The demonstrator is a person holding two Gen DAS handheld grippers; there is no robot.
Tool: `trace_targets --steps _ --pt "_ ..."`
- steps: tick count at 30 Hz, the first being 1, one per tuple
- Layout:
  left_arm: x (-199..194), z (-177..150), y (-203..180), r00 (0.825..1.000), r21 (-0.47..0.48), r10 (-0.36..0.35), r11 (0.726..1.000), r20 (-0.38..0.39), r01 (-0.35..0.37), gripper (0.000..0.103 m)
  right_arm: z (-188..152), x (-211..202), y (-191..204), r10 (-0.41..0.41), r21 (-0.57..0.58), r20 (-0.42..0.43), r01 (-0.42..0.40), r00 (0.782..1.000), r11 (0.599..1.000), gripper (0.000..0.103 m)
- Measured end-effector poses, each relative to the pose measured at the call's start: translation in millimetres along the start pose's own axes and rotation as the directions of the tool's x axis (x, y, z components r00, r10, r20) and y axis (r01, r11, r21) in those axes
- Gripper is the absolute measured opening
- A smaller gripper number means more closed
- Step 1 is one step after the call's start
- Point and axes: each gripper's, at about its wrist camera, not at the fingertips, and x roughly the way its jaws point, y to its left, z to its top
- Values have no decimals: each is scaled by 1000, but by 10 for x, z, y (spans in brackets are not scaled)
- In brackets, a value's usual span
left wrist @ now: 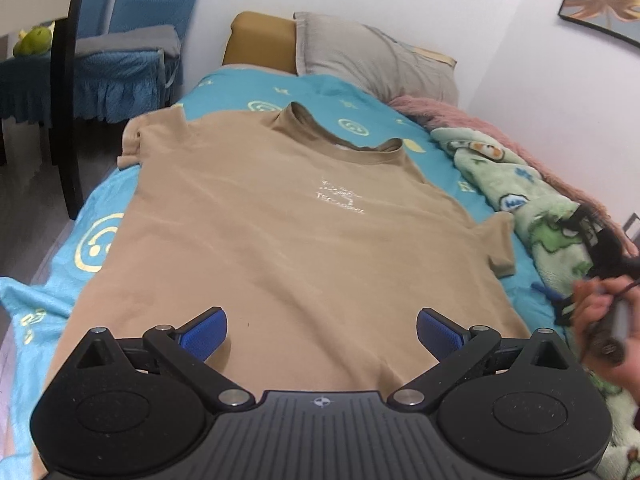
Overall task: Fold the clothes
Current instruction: 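Grasp the shirt side with the right gripper and fold it over the body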
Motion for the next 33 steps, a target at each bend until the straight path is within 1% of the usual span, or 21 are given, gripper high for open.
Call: trace_targets --steps 2,4,5,6,8,9,12,13,14,15,16,17,18,19,20,23,25,27,29,31,33 --pt "144 16 46 1000 3 7 1000 -4 -7 102 21 248 -109 -58 -37 8 58 998 998 95" --pt "281 32 85 1000 4 17 1000 -10 -17 102 40 472 -216 -82 -56 7 83 997 995 95" --pt "344 40 107 1000 3 20 1000 -15 -20 102 44 561 -254 -86 -70 7 86 996 994 98" --pt "408 46 136 999 -11 21 1000 -24 -21 102 23 587 -226 -46 -107 44 50 998 993 97" --pt "526 58 203 999 -48 18 999 -46 -20 102 -21 710 -154 -13 -169 54 22 998 985 94" --pt "569 66 241 998 -66 12 998 -56 -16 102 -47 791 -119 -20 -197 39 27 999 980 95" --pt "613 76 305 999 -80 5 997 -52 -9 102 -85 913 -14 -35 -273 65 52 997 961 97" --pt "612 80 313 999 -81 3 997 -50 -7 102 -97 954 21 -40 -298 74 60 996 953 92" --pt "609 81 322 999 -84 0 996 -50 -4 102 -60 967 26 -55 -282 92 79 994 956 78" --pt "606 83 331 999 -88 -4 996 -50 -1 102 -24 979 32 -70 -265 109 97 992 959 73" --pt "599 85 330 999 -90 -5 996 -49 1 102 15 989 33 -77 -254 119 105 990 962 70" --pt "592 88 330 999 -91 -6 996 -48 2 102 39 1007 50 -83 -257 125 113 989 960 57" --pt "577 97 332 999 -91 -6 996 -45 2 102 61 1006 88 -91 -279 132 125 987 952 21" --pt "558 103 338 999 -94 -5 996 -41 1 102 72 1008 158 -110 -308 138 148 984 940 10" --pt "544 121 346 999 -99 -3 995 -37 0 102 64 985 266 -115 -342 155 163 981 926 10" --pt "468 162 386 1000 -117 -1 993 -20 -1 102 4 878 647 -105 -458 204 190 973 868 8" --pt "408 196 418 1000 -129 1 992 -6 -2 102 -77 788 953 -98 -534 223 206 970 820 8" --pt "347 231 450 1000 -141 4 990 9 -3 102 -229 680 1295 -62 -617 232 196 971 762 8" --pt "284 258 485 1000 -147 15 989 21 -12 102 -465 569 1602 -21 -706 227 180 974 685 8" --pt "222 288 528 999 -149 26 989 30 -21 102 -788 540 1861 10 -788 198 153 980 596 8" --pt "153 307 586 999 -122 40 992 36 -35 102 -1127 562 2057 25 -853 158 124 987 507 8"
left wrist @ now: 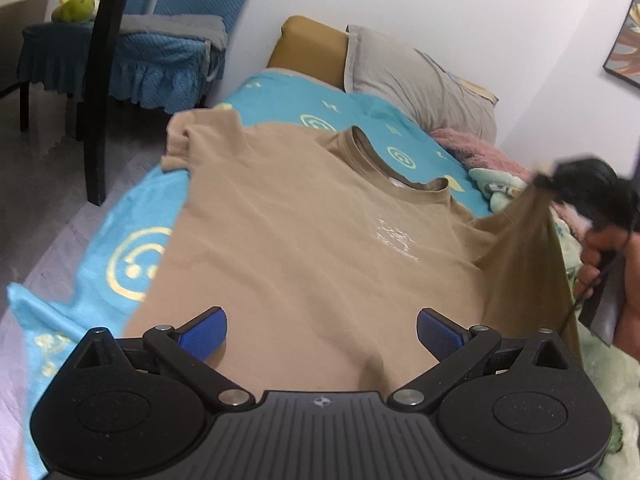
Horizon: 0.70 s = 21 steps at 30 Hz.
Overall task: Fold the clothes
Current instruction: 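Grasp the shirt side with the right gripper and fold it over the body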
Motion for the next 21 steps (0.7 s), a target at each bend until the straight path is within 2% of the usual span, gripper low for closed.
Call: trace_targets --steps 4,7,10,13,14,15,16,17,18,21 --pt "-137 43 165 997 60 69 996 34 -71 102 -244 113 708 95 -165 -77 -107 992 980 8" --pt "-127 90 322 996 18 83 996 28 -84 102 -549 316 1060 119 -232 -157 -153 980 961 8" --pt "-42 118 423 997 -12 77 997 5 -77 102 -743 506 1150 116 -209 -219 -162 969 964 9" --pt "76 107 393 997 19 76 997 -19 -76 102 -754 632 1028 119 -169 -255 -166 959 972 10" --pt "109 98 377 997 29 72 997 -24 -71 102 -726 614 991 125 -155 -268 -170 955 973 17" --pt "137 83 359 997 37 68 997 -30 -67 102 -687 584 935 146 -132 -281 -189 948 973 43" --pt "164 69 340 997 45 64 997 -36 -62 102 -655 487 871 184 -93 -283 -218 941 971 62" --pt "185 53 319 997 51 61 997 -40 -59 102 -622 389 807 223 -54 -283 -247 933 967 88" --pt "206 38 298 997 57 59 997 -43 -56 102 -590 292 743 261 -15 -282 -276 923 961 91" --pt "180 0 223 998 79 53 996 -40 -50 102 -456 -276 574 327 42 -259 -327 909 944 91"
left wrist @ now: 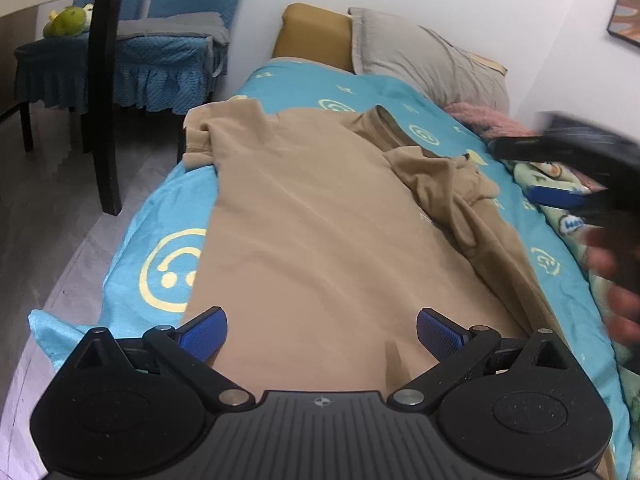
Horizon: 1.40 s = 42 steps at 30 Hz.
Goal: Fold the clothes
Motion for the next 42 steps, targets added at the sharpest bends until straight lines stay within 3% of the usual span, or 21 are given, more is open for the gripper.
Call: trace_targets --steps 4,7,12,15,18,23,26,30,34,37,39,41,42 --pt "-162 -61 -134 1000 33 -4 999 31 3 102 -164 -1002 117 -19 23 100 16 995 1000 91" --pt "-305 -137 -269 999 57 -15 998 42 13 102 -358 -1795 159 -53 52 201 43 978 998 91" --pt "-577 -354 -599 997 81 -74 994 19 72 99 -842 -2789 -2 -136 204 374 62 918 977 91" --pt "-715 -493 -843 987 88 -161 983 -14 161 96 -1080 -3163 -206 -173 324 395 39 902 945 92" --pt "-774 -643 -1098 959 74 -276 957 -71 280 93 -1107 -3266 -339 -124 302 371 7 920 953 92" --pt "-727 -971 -1517 896 36 -400 910 -195 414 82 -1106 -3240 -369 -213 178 329 162 920 971 91" --pt "-685 -1161 -1710 859 11 -441 888 -260 460 72 -1130 -3237 -490 -248 180 301 201 921 963 91" --pt "-581 -1366 -1831 820 -30 -468 873 -329 486 67 -1160 -3301 -700 -268 242 294 199 918 950 91" --pt "-441 -1490 -1845 807 -49 -458 878 -374 476 48 -1197 -3311 -852 -243 310 305 146 921 939 91" --pt "-343 -1523 -1844 792 -84 -467 876 -392 474 47 -1221 -3264 -902 -239 338 287 135 928 931 91" --pt "-292 -1525 -1826 791 -108 -473 875 -388 471 35 -1233 -3254 -921 -207 353 294 95 933 931 91" --pt "-252 -1513 -1802 780 -135 -489 869 -391 477 10 -1246 -3247 -938 -165 368 303 45 939 929 91" --pt "-245 -1502 -1789 774 -145 -498 864 -392 482 7 -1251 -3245 -942 -148 374 305 25 941 927 91"
